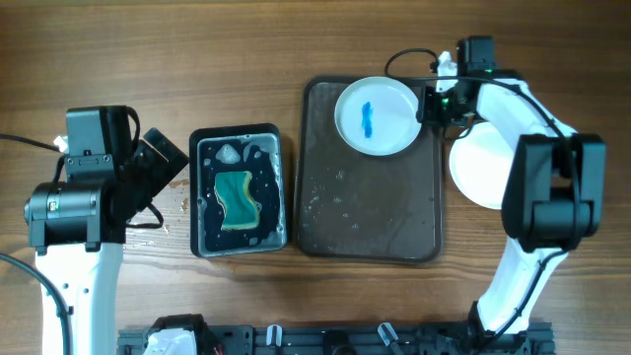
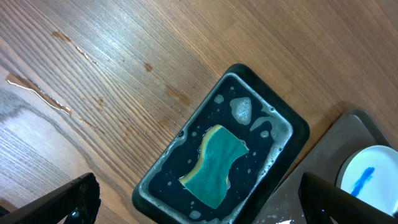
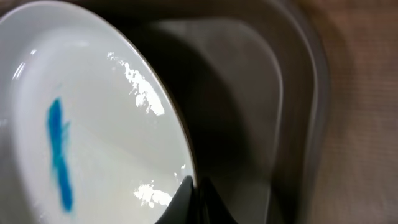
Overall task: Clean dirty plates on tray and stack at the side
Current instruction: 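Grasp the blue-stained plate rim with the right gripper and pull it toward tray center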
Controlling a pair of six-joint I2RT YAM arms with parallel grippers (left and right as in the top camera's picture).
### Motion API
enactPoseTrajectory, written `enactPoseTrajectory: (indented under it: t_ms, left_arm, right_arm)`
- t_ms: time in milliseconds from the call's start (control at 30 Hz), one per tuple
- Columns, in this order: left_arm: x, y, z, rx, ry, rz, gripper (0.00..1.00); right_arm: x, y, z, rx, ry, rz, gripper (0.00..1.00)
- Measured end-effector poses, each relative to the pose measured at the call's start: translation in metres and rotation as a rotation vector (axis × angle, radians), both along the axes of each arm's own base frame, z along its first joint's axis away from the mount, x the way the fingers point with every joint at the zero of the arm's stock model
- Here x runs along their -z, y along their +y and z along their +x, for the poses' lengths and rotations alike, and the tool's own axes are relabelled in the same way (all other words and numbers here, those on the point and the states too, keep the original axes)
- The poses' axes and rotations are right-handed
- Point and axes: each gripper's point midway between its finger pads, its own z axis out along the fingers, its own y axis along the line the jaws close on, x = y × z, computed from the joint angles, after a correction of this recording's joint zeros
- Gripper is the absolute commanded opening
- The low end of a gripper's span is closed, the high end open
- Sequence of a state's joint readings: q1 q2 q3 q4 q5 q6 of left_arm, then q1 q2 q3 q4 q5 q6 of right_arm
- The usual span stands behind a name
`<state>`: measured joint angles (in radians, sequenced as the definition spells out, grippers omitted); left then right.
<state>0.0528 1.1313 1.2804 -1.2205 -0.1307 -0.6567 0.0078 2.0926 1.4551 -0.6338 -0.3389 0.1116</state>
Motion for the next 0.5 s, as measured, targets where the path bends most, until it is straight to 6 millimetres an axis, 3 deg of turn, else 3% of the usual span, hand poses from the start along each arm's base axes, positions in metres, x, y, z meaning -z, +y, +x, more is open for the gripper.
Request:
enactPoseTrajectory:
  t_ms: [67,200,333,400,500]
  left_arm:
    - [0.0,0.0,0.0,0.0,0.0,0.0,1.0]
    - [0.0,0.0,0.0,0.0,0.001,0.0,1.0]
    - [0.0,0.0,0.0,0.0,0.001,0.0,1.0]
    - [0.0,0.0,0.0,0.0,0.0,0.0,1.0]
    - [0.0,0.0,0.0,0.0,-0.001,0.0,1.0]
  right_arm:
    - [-0.021,0.0,-0.01,0.004,0.011,0.018,0.04]
    - [-0.083,0.008,-0.043,-0.003,0.007,0.025,0.04]
    - [-0.124,0.018,-0.084,-0.015,0.032,-0.029,0.04]
    - [-0.128,0.023,-0.096,0.005,0.054,-0.05,0.04]
    - [-0.103,0.031,-0.119,0.028,0.118,-0.092,0.04]
